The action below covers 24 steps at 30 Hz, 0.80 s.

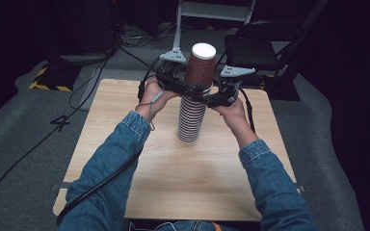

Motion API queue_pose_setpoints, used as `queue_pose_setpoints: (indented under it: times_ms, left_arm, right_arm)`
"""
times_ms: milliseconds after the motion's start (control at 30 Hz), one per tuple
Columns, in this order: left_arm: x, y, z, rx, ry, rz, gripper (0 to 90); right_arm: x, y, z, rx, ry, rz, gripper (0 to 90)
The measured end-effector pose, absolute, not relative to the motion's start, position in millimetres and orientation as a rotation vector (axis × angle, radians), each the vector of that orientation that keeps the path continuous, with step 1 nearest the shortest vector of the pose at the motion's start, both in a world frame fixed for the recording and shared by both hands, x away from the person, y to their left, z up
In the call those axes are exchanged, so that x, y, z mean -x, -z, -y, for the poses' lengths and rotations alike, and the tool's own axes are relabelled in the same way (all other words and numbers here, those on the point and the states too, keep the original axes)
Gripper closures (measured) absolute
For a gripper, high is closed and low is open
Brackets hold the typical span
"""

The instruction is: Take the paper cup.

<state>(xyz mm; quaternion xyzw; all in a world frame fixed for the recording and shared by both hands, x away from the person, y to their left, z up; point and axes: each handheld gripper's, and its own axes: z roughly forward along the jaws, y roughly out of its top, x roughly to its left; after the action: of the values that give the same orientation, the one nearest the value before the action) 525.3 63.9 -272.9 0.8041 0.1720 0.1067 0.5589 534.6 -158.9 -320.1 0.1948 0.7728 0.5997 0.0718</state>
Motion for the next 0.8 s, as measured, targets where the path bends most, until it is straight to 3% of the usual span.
queue_pose_setpoints:
  times_ms: [600, 800]
  left_arm:
    - [-523, 263, -62, -1.938, -0.285, -0.407, 9.1]
    - [-519, 247, -69, -1.826, -0.298, -0.382, 13.1]
  right_arm:
    - [-535, 321, 159, -0.583, -1.813, -2.316, 2.5]
    - [-534, 321, 159, -0.584, -1.810, -2.313, 2.6]
